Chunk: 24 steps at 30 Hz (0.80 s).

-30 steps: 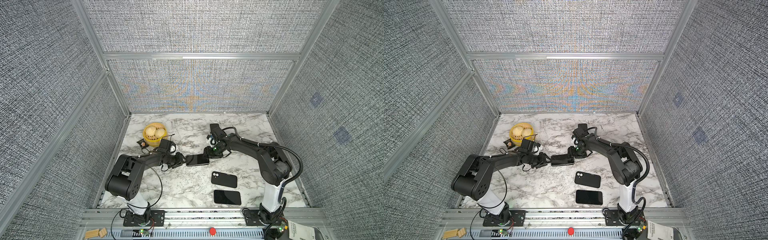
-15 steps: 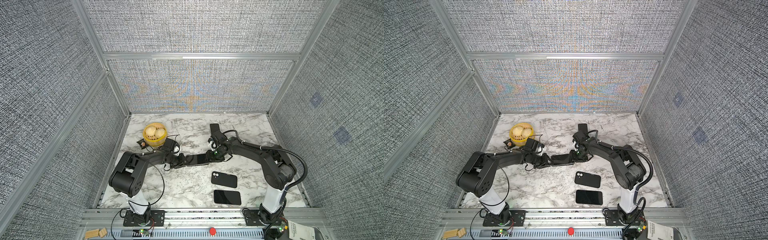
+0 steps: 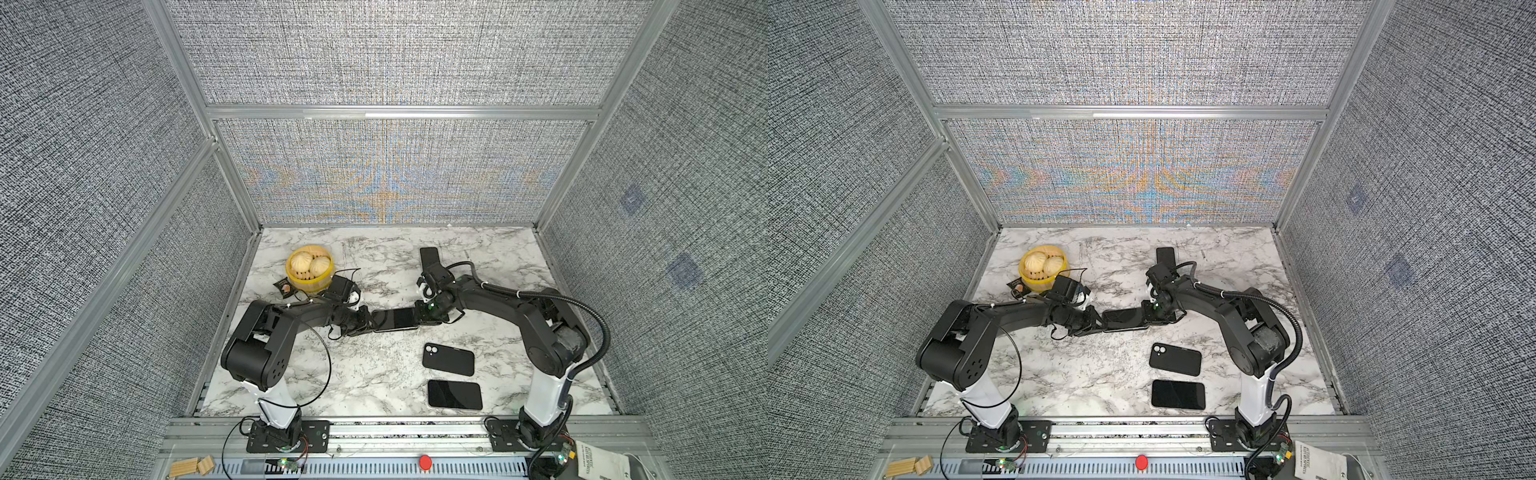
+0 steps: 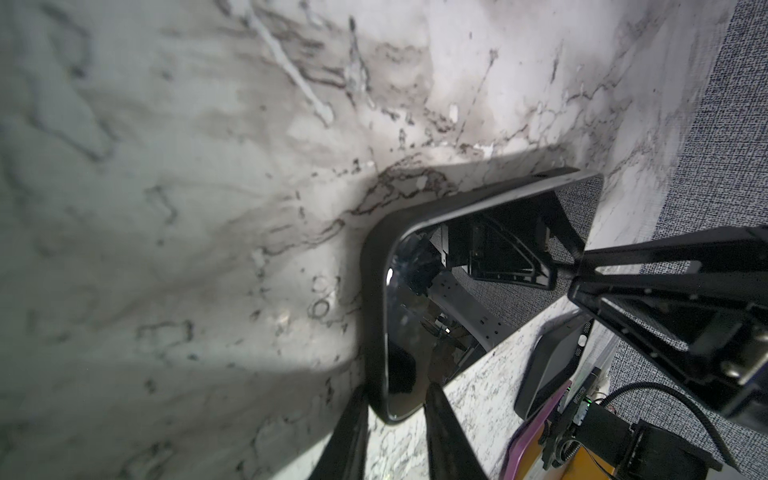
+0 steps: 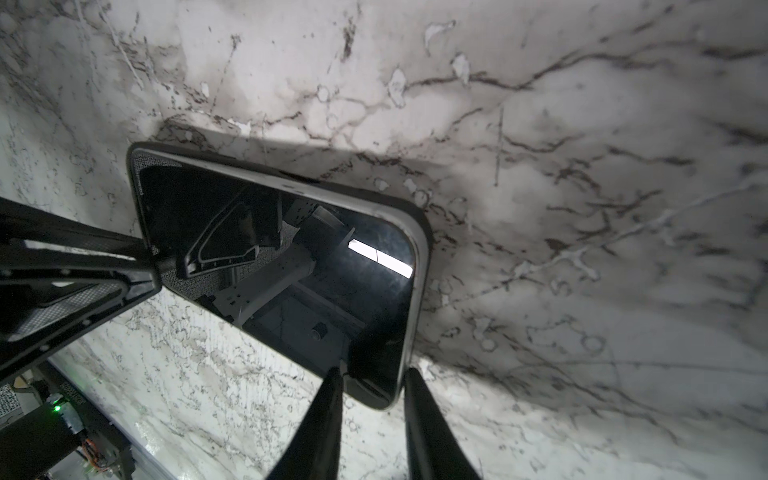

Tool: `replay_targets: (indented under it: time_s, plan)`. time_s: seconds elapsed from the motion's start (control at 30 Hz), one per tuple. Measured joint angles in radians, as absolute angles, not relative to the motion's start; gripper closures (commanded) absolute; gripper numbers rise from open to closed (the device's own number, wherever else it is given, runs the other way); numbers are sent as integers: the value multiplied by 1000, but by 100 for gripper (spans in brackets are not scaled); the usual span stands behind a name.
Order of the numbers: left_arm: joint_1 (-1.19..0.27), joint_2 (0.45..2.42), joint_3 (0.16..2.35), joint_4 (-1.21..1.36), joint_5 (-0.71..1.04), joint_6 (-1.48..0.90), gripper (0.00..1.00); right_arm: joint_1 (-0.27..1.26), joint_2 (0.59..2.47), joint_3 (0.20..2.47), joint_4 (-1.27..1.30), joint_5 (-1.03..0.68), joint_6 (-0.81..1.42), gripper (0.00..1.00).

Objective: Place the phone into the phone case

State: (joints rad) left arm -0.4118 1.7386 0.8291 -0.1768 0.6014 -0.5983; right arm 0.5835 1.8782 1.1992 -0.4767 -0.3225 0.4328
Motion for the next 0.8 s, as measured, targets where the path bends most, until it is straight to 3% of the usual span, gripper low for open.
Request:
replay_targets:
  time_s: [0.37,0.8]
  plan:
    - [-410,1750,829,-173,607,-606,78,583,1878,1184,-459,-323,450,84]
    - [-408,1752,829,-170,613,-611,78,583,1889,1174,-445,-330,477,88]
